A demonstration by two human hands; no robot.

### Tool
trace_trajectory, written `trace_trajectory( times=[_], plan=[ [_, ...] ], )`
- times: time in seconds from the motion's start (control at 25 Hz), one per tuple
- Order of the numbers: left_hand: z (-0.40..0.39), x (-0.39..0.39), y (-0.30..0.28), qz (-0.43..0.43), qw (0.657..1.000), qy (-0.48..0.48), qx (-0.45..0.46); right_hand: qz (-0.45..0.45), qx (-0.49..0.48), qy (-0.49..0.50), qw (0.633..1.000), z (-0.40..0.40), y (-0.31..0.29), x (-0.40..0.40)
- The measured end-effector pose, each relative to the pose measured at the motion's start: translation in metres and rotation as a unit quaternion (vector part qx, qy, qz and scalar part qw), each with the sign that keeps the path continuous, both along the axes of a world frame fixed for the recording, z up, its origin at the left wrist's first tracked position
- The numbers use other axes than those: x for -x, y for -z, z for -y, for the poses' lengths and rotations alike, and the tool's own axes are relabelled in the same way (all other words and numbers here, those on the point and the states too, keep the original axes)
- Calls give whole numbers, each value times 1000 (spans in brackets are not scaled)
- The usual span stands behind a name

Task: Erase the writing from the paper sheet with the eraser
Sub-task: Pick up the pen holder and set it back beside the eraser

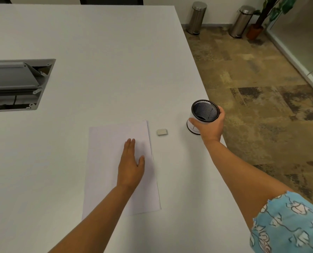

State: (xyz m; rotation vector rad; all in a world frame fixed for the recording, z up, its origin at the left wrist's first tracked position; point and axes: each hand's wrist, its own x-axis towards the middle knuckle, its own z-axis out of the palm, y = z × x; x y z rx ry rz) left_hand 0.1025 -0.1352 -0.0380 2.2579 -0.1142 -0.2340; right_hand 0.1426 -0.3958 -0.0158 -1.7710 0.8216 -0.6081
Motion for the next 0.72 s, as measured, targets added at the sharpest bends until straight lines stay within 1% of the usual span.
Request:
trace_trajectory(
  times=[0.2, 0.28, 0.36, 0.4, 0.48, 0.56, 0.64, 0.72],
  plan=[
    [-12, -9, 0, 6, 999, -34, -21, -7, -27, -5, 1000, -2, 0, 2],
    [-22, -15, -1, 14, 994, -98, -37, -4, -38, 48, 998, -14, 4, 15],
    [-37, -21, -3, 19, 978, -196, -62, -9, -39, 103, 994, -44, 12, 38],
    [-46, -23, -4, 16, 968, -239, -78, -25, -48, 100, 994, -66, 16, 50],
    [-61, -24, -5, -16, 947, -298, -115, -86, -65, 30, 994, -114, 24, 73],
    [-70, -23, -5, -73, 933, -323, -139, -142, -62, -50, 987, -150, 28, 88],
    [-74, -19, -7, -111, 930, -326, -129, -184, -31, -109, 976, -171, 26, 91],
    [-75, -18, -8, -112, 936, -318, -101, -213, 1, -135, 968, -181, 23, 86]
  ],
)
